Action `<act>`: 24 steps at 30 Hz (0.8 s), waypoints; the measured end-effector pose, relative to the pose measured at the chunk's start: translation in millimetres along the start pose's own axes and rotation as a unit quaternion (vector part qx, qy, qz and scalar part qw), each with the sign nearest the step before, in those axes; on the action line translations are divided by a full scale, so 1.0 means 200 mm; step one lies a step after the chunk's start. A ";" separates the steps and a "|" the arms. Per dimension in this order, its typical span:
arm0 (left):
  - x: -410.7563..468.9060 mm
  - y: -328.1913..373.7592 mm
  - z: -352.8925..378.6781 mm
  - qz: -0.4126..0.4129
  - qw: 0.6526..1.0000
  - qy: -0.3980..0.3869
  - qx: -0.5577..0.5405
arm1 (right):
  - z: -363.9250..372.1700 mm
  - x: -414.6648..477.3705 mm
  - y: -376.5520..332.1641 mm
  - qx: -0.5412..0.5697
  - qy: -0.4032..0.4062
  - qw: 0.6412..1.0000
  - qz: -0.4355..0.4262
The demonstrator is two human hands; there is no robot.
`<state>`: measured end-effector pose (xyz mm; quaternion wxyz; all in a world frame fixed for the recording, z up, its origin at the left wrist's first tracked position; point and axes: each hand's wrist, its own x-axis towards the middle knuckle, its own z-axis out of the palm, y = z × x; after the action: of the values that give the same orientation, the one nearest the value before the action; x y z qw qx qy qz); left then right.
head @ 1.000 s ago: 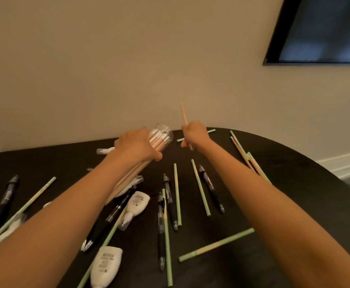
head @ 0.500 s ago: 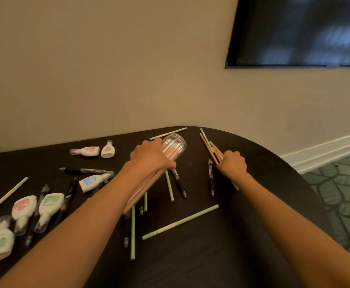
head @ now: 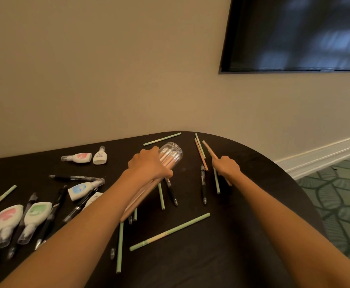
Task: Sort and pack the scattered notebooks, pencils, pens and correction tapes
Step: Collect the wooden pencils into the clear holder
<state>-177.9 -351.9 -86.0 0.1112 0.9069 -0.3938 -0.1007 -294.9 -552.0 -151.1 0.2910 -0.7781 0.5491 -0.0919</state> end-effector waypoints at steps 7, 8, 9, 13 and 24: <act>0.11 0.02 -0.03 0.009 1.000 0.006 0.005 | 0.01 0.13 -0.11 -0.002 0.062 0.997 -0.045; 0.12 0.02 -0.04 0.012 1.000 0.008 0.008 | 0.01 0.13 -0.11 -0.030 0.076 0.995 -0.062; 0.13 0.02 -0.04 0.013 1.000 0.011 0.010 | 0.02 0.14 -0.13 -0.050 0.086 0.992 -0.074; 0.21 0.01 -0.05 0.015 1.000 0.011 0.014 | 0.08 0.19 -0.20 -0.065 0.087 0.992 -0.061; 0.28 -0.05 -0.03 0.017 1.000 0.010 0.011 | 0.13 0.18 -0.30 -0.151 0.059 0.983 -0.088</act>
<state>-131.6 -384.9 -88.1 0.1069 0.9023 -0.4090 -0.0851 -220.5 -562.7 -145.4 0.1281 -0.8514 0.5024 -0.0795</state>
